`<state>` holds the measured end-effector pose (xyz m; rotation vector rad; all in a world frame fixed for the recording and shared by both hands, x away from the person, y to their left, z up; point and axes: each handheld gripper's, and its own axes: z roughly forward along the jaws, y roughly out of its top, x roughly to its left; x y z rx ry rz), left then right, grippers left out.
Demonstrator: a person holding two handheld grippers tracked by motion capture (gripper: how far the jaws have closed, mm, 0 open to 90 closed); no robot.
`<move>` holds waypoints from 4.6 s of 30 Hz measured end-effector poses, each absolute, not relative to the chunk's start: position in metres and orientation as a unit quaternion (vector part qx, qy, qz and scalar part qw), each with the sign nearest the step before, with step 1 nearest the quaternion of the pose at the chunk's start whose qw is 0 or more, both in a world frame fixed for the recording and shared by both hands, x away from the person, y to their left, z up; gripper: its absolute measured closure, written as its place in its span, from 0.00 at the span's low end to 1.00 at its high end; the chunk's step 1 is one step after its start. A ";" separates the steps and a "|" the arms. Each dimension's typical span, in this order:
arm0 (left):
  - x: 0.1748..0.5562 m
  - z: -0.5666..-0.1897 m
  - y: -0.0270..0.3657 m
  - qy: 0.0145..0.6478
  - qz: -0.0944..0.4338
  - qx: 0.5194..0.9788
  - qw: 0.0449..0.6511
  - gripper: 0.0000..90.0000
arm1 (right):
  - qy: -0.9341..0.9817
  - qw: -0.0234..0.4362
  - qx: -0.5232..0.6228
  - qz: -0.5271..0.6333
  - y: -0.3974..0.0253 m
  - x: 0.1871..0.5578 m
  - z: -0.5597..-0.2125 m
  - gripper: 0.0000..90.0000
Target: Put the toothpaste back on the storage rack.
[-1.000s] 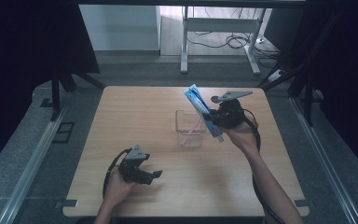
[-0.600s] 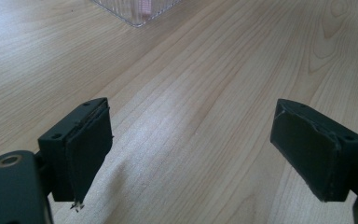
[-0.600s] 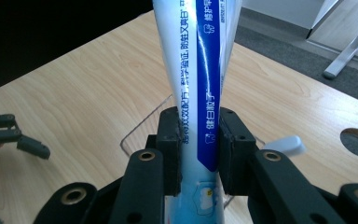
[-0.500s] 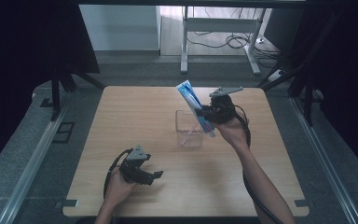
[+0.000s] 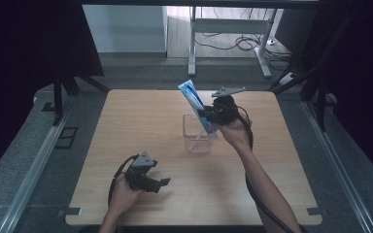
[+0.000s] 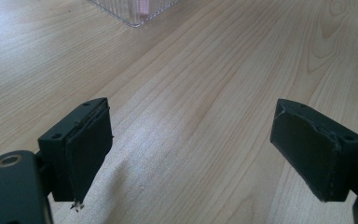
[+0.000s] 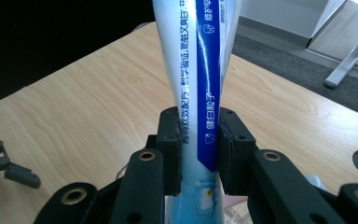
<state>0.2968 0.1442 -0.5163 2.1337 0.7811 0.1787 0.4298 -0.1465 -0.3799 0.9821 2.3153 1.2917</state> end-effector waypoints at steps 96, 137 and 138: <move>0.298 -0.520 0.139 0.304 0.059 0.856 0.414 0.14 | 0.854 0.125 0.288 0.415 -0.135 0.434 -0.447 0.71; 0.298 -0.519 0.140 0.303 0.056 0.852 0.424 0.14 | 0.863 0.136 0.261 0.410 -0.150 0.407 -0.429 0.09; 0.298 -0.519 0.140 0.302 0.055 0.851 0.426 0.14 | 0.863 0.137 0.263 0.408 -0.151 0.406 -0.428 0.08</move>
